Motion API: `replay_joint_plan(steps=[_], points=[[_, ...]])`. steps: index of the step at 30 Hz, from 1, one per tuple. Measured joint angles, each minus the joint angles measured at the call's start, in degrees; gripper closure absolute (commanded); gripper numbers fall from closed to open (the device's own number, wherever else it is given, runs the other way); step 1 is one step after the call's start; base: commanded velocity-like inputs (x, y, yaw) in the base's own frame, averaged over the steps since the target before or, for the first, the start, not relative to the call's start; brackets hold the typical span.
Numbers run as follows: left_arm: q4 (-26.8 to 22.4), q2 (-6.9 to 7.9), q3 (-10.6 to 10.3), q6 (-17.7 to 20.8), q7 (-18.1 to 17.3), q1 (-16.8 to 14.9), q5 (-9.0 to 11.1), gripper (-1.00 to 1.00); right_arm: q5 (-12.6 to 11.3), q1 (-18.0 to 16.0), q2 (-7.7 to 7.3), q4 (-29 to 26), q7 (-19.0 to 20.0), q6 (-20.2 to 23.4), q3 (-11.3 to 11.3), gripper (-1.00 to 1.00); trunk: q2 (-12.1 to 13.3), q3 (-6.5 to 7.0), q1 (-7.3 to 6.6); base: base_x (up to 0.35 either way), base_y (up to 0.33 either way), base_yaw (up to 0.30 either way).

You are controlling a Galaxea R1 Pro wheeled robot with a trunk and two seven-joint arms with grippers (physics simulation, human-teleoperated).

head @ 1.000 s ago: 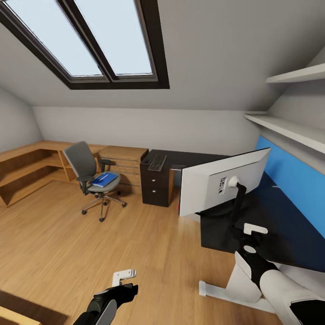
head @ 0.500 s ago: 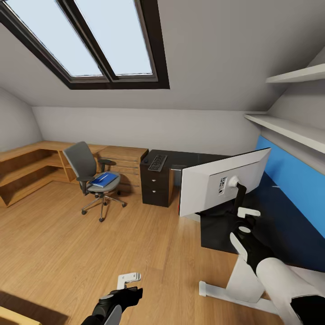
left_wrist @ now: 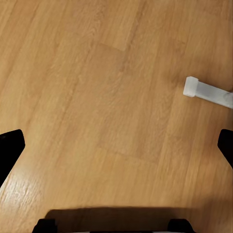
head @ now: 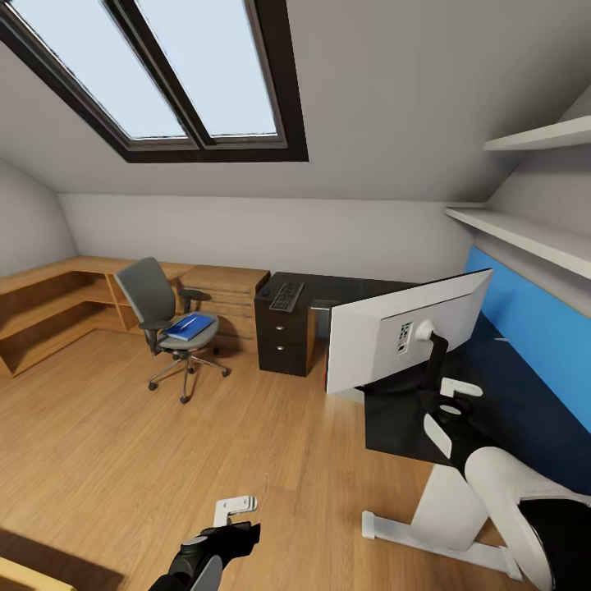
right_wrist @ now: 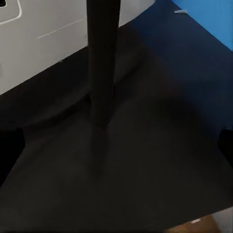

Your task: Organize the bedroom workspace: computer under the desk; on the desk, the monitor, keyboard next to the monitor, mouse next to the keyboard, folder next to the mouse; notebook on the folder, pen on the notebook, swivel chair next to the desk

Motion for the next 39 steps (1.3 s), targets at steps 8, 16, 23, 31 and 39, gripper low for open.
replay_joint_plan(steps=[8,16,23,31,39], points=[[0.03,0.0,0.01,-0.05,-0.06,0.0,0.04,-1.0,0.3,-0.01,0.18,0.23,-0.01,-1.43,0.28,-1.0,-0.01,0.0,-0.03,0.135,0.0,0.0],[1.32,0.0,-0.07,-0.08,-0.06,0.0,-0.1,-1.0,0.37,-0.01,0.33,0.17,-0.01,-3.42,0.22,-1.0,0.0,0.0,0.0,0.087,0.0,0.0],[1.57,0.0,-0.08,-0.09,-0.06,0.0,-0.18,-1.0,0.4,0.01,0.36,0.2,0.07,-4.32,0.2,-1.0,0.0,0.0,0.0,0.004,0.0,0.0],[1.75,0.0,-0.09,-0.09,-0.07,0.0,-0.1,-1.0,0.31,0.07,0.28,0.22,0.46,-5.03,0.07,-1.0,0.0,0.0,-0.01,0.041,-0.071,0.0],[1.95,0.0,-0.07,-0.09,-0.02,0.0,0.01,-1.0,0.38,0.07,0.28,0.27,0.51,-5.21,0.06,-1.0,0.0,0.0,-0.01,0.059,-0.051,0.0]])
